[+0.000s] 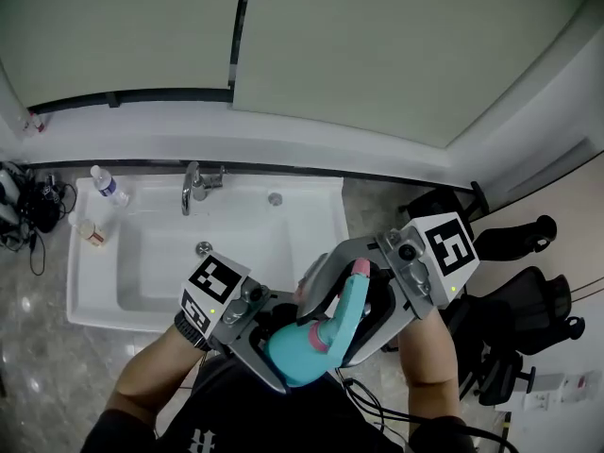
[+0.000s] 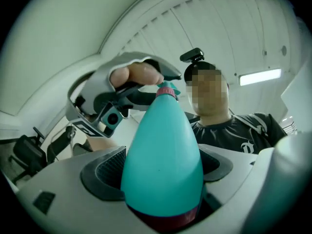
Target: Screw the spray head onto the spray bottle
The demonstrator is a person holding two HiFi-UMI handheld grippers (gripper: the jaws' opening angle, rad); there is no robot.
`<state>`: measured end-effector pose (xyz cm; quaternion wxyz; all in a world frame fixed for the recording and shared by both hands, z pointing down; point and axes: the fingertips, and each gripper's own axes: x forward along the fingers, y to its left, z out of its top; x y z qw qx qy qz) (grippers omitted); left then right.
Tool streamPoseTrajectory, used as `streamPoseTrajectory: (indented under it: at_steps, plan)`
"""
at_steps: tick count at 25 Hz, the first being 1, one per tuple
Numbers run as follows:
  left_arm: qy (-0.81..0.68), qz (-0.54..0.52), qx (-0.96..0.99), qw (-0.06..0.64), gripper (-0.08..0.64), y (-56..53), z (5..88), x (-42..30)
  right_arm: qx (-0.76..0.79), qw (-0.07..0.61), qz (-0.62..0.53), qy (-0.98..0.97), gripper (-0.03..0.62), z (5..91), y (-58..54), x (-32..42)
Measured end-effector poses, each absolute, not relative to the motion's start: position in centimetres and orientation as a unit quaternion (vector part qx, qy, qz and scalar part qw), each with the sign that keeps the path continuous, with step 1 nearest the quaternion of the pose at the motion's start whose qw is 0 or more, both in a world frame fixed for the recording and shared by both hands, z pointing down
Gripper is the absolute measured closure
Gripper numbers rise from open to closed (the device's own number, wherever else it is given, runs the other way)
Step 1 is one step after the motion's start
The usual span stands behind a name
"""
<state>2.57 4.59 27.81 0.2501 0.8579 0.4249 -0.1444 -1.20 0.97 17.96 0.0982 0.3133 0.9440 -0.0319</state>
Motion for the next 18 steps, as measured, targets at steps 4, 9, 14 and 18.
streamPoseTrajectory:
  at_steps: [4,9,14,18]
  plan:
    - [0.360,-0.139,0.892,0.233,0.130,2.8,28.1,2.9,0.241,0.073,-0.024,0.968,0.453,18.2,-0.2,-1.1]
    - [0.284,-0.119,0.929,0.204,0.130,0.4,29.0,2.8,0.150,0.049,-0.012,0.987,0.454,18.7,-2.2,-1.7]
    - [0.218,-0.090,0.956,0.173,0.130,-1.3,29.8,2.7,0.084,0.033,-0.007,0.996,0.454,19.3,-3.5,-1.7]
    - [0.183,-0.070,0.968,0.155,0.130,-2.0,30.4,2.8,0.058,0.022,-0.010,0.998,0.454,19.8,-4.0,-1.6]
